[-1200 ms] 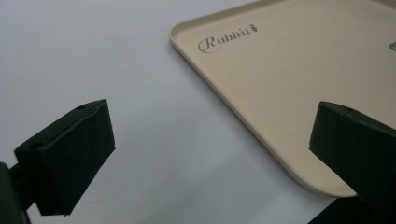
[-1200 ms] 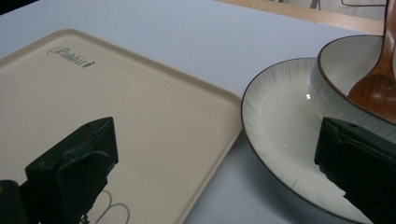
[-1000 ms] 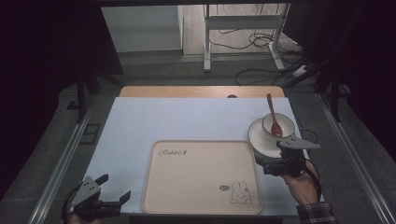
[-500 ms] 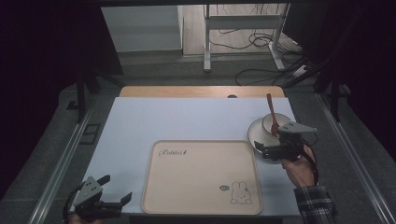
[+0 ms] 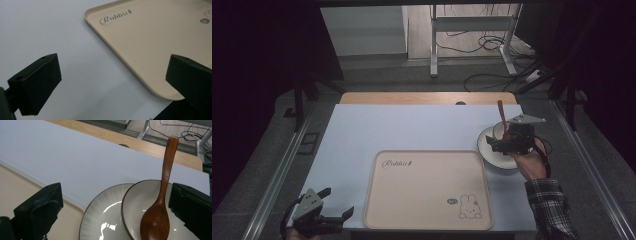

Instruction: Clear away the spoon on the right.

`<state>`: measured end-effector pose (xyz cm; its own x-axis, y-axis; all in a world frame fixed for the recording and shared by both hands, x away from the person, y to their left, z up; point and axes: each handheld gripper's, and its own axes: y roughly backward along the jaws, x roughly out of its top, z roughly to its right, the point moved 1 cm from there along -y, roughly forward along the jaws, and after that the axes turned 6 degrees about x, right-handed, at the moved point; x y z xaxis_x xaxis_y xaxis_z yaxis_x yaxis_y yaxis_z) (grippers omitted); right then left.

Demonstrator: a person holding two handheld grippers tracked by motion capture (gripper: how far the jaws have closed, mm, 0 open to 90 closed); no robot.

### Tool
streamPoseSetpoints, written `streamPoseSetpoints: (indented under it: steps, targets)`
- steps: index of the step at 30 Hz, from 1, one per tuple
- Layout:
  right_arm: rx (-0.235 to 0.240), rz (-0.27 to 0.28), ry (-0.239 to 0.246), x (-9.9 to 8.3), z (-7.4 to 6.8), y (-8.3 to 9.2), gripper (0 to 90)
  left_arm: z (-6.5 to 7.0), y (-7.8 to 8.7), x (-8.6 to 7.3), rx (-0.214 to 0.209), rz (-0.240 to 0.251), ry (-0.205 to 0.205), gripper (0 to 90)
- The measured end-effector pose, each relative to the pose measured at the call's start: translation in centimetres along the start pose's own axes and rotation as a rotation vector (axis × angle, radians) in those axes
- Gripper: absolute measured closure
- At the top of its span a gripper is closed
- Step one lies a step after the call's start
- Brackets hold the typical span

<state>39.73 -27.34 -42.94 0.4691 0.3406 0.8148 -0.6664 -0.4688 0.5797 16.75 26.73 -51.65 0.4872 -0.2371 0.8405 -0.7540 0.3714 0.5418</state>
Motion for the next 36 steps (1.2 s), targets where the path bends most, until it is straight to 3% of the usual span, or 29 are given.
streamPoseSetpoints:
  steps: [9, 18, 30, 36]
  targets:
    - [-0.038, -0.031, -0.034, 1.3, 2.0, -1.5, 0.0, 0.1, -0.1, 0.0, -0.001, -0.007, -0.007, 0.0]
    - [-0.048, -0.088, -0.077, 1.9, 3.8, -3.3, 0.1, 0.1, -0.1, 0.0, -0.001, -0.009, -0.009, 0.0]
    - [-0.099, -0.137, -0.083, 3.2, 5.5, -5.0, 10.5, 0.1, -0.1, 0.0, -0.001, -0.006, -0.006, 0.0]
    - [-0.149, -0.173, -0.089, 3.5, 6.9, -5.9, 22.5, 0.0, -0.1, 0.0, -0.003, -0.007, -0.006, 0.0]
